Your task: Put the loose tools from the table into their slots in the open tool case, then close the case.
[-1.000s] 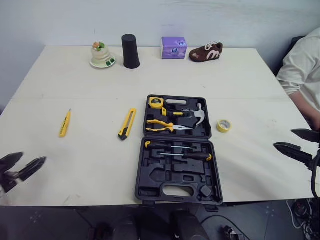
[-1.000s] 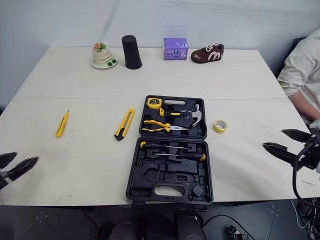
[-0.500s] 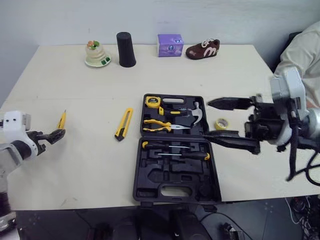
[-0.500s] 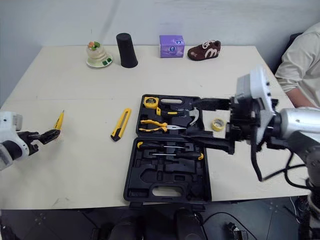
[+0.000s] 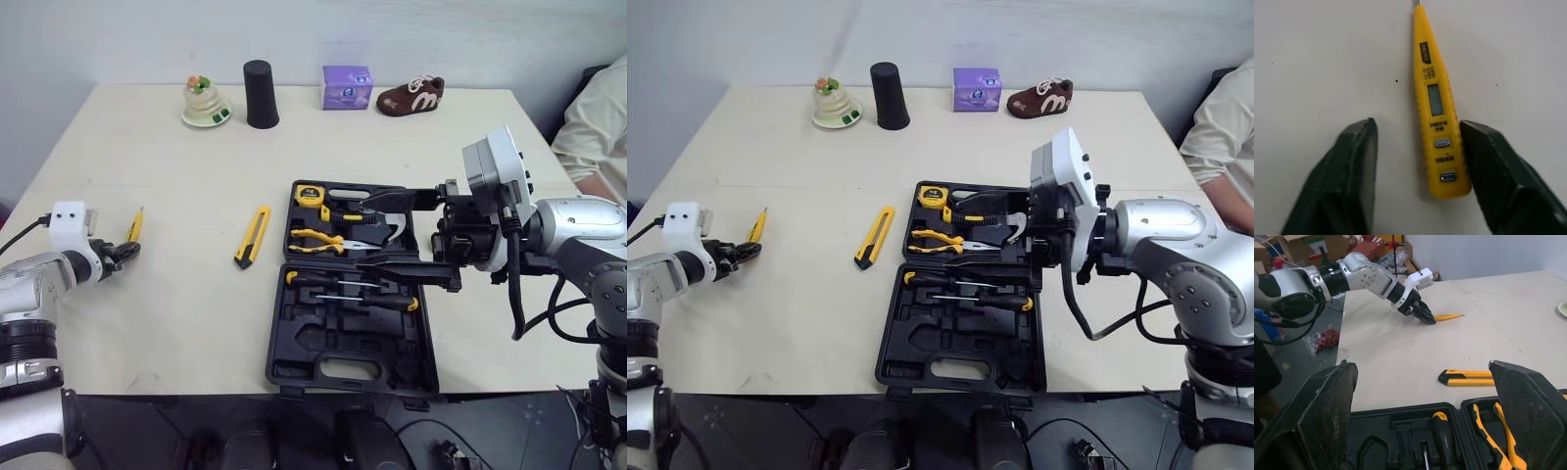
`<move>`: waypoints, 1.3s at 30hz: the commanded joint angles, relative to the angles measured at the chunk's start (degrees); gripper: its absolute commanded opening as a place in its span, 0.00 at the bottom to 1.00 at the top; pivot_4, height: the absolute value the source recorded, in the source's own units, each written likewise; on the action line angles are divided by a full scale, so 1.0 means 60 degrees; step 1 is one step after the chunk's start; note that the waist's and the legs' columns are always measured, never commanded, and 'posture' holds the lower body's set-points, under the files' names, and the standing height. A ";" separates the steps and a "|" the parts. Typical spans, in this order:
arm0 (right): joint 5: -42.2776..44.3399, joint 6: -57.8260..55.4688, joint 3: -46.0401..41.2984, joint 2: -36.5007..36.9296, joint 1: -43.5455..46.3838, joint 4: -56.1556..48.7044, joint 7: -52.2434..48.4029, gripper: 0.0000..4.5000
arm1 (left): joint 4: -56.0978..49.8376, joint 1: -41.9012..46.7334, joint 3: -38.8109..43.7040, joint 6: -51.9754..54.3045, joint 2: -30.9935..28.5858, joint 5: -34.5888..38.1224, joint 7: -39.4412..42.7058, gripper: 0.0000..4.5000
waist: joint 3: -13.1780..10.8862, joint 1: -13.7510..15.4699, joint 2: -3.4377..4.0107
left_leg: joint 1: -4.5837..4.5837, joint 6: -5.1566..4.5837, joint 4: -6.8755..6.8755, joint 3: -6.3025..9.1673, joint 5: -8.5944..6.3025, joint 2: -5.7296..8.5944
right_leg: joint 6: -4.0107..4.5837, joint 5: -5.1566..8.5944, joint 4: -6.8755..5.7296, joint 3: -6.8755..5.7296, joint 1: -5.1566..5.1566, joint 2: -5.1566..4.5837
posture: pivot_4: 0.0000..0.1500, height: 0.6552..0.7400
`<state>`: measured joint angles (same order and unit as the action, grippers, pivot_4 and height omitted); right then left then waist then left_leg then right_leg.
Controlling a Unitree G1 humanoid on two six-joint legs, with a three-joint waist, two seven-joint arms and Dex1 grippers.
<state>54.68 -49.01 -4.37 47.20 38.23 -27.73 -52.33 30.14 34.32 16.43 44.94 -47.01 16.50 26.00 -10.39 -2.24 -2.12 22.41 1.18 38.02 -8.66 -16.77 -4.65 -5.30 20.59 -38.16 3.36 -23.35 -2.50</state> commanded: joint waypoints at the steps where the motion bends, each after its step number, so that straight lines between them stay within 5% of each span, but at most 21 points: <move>1: -0.0132 0.0205 -0.0105 0.0075 0.0037 -0.0115 -0.0108 1.00 | -0.0006 0.0130 -0.0352 -0.0028 0.0207 -0.0028 0.0508 0.23 | 0.0000 0.0105 0.0000 | 0.0002 0.0000 0.0000 0.0000 0.0000 0.0000 | 0.0000 0.0000 0.0001 0.0000 -0.0001 0.0000 | 1.00 0.89; 3: -0.0221 0.0208 -0.0109 0.0125 -0.0018 -0.0148 -0.0116 1.00 | -0.0490 -0.0009 -0.0506 -0.0508 0.0063 -0.0214 0.0705 0.12 | 0.0000 0.0122 0.0000 | 0.0005 -0.0001 0.0001 0.0000 0.0000 0.0000 | 0.0000 0.0000 0.0008 -0.0004 -0.0002 -0.0001 | 1.00 0.89; 8: -0.0062 -0.0008 -0.0525 0.0614 -0.0592 -0.0506 -0.0142 1.00 | -0.3224 -0.0990 -0.1116 -0.1920 -0.1161 -0.0402 0.2591 0.12 | -0.0003 0.0085 -0.0022 | 0.0054 0.0000 0.0001 0.0007 0.0000 -0.0011 | 0.0001 -0.0001 0.0023 -0.0009 -0.0034 -0.0002 | 1.00 0.89; 12: 0.0000 -0.0136 -0.1315 0.1474 -0.2456 -0.1170 -0.0481 1.00 | -0.6660 -0.1319 -0.1898 -0.1357 -0.1999 0.1020 0.5228 0.12 | -0.0003 0.0109 -0.0021 | 0.0091 0.0003 -0.0004 0.0032 -0.0002 -0.0015 | 0.0005 0.0002 0.0044 -0.0016 -0.0048 -0.0004 | 1.00 0.89; 16: -0.0281 0.0038 -0.1718 0.1931 -0.3959 -0.1739 -0.0590 1.00 | -0.8463 -0.0827 -0.3513 -0.0863 -0.1790 0.1222 0.5995 0.12 | -0.0006 0.0114 0.0001 | 0.0080 -0.0007 0.0002 0.0029 -0.0008 0.0001 | 0.0000 -0.0001 0.0055 -0.0009 -0.0027 -0.0003 | 1.00 0.89; 25: -0.0526 0.0096 -0.2029 0.1935 -0.5366 -0.2429 0.0037 1.00 | -0.8757 0.0590 -0.6886 -0.1157 -0.0754 -0.0931 0.6147 0.12 | -0.0008 0.0019 0.0001 | 0.0050 0.0012 0.0017 0.0028 0.0017 -0.0001 | -0.0005 -0.0029 0.0044 0.0051 -0.0013 0.0153 | 1.00 0.89; 39: 0.0000 0.0070 -0.2445 0.1923 -0.6172 -0.2823 0.0712 1.00 | -0.8561 0.0919 -0.7429 -0.0984 0.0242 -0.2100 0.5769 0.12 | -0.0008 0.0099 0.0000 | 0.0050 0.0011 0.0033 0.0032 0.0018 -0.0010 | -0.0003 -0.0028 0.0034 0.0127 -0.0008 0.0154 | 1.00 0.89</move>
<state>53.48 -48.96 -16.87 58.64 1.38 -42.87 -48.23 -21.18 39.14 -28.13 39.13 -45.95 4.85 61.22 -10.44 -1.64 -2.11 22.71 1.25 38.21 -8.47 -16.66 -4.71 -5.32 20.43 -37.96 4.12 -23.41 -1.58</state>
